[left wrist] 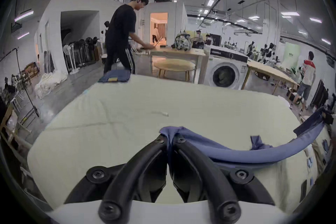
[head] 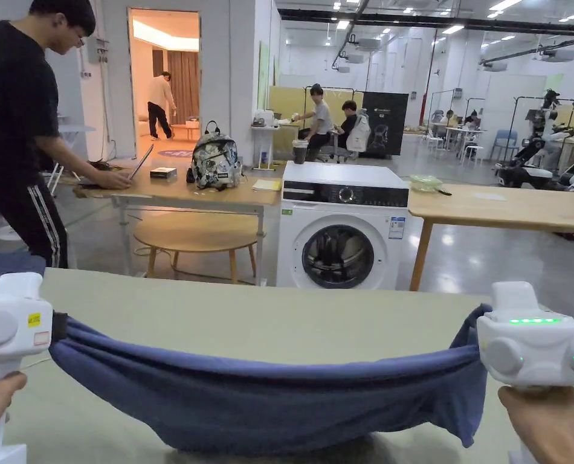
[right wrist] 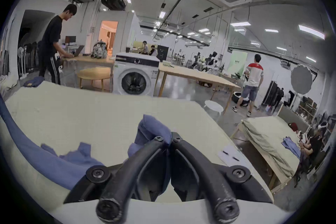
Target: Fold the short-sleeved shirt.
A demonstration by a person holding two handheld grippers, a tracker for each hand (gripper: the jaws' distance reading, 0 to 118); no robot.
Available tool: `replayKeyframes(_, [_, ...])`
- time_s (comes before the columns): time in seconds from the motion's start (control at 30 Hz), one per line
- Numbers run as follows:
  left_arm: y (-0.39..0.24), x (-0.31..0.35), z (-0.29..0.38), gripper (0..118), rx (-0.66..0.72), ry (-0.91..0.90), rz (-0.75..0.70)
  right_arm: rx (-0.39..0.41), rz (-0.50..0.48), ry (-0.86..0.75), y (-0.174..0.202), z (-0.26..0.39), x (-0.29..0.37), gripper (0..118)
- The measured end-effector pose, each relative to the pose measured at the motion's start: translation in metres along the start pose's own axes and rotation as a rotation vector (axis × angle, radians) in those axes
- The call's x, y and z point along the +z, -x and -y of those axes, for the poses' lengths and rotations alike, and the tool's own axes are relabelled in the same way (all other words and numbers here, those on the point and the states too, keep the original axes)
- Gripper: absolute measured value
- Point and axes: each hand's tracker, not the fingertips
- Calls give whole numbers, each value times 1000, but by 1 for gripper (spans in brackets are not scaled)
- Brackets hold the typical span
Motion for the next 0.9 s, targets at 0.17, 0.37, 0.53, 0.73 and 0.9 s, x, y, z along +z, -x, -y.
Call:
replayKeyframes(0.17, [3, 23, 66, 0, 24, 48, 23, -4, -12, 60, -6, 59, 21, 1])
replayKeyframes(0.37, [17, 33, 135, 0, 16, 103, 39, 24, -17, 114, -14, 119, 45, 1])
replayKeyframes(0.53, [13, 46, 183, 0, 6, 167, 25, 61, -19, 151, -15, 154, 58, 1])
replayKeyframes(0.73, [8, 57, 221, 0, 6, 213, 20, 69, -29, 221, -18, 186, 60, 1])
replayKeyframes(0.9, [24, 53, 230, 0, 22, 216, 12, 47, -28, 253, -22, 201, 61, 1])
